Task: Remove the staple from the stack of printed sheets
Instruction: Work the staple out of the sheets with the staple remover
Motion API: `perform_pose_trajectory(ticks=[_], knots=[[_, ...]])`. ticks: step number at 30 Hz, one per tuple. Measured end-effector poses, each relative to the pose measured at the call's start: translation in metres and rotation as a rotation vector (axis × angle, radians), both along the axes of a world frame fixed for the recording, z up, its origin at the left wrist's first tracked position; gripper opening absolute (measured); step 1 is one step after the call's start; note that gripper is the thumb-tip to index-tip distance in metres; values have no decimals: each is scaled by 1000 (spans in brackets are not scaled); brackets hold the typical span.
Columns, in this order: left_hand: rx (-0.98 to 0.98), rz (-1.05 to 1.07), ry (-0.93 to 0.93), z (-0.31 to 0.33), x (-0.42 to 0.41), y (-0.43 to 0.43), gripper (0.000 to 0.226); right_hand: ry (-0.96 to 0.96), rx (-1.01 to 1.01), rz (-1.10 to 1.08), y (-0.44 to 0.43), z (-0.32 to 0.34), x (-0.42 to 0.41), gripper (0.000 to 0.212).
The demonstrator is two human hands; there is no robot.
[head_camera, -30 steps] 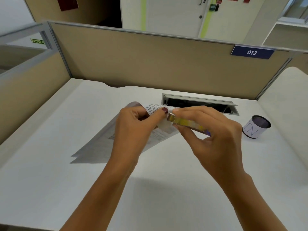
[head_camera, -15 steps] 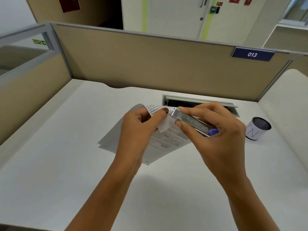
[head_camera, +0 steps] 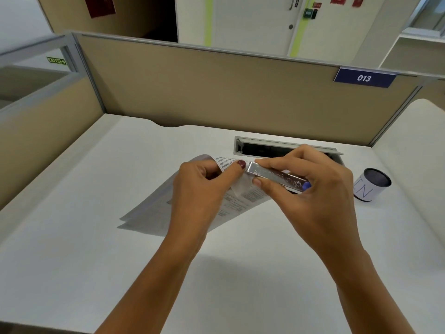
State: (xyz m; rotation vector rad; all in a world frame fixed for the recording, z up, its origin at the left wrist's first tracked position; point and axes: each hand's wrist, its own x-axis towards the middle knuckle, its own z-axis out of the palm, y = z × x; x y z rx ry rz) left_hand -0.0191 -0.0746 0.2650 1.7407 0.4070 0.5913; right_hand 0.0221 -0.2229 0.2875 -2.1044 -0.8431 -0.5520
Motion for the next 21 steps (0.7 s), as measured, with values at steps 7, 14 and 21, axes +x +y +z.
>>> perform_pose_trajectory(ticks=[7,14,21], knots=[[-12,-17,44,0,-1,4,25,-198,-137,-37,6,-6,-7,20],[-6,-18,42,2,-4,8,30,-441,-180,-1,9,-10,-9,18],[-27,-42,-12,10,-4,10,38,-803,-197,-30,7,-16,1,14]])
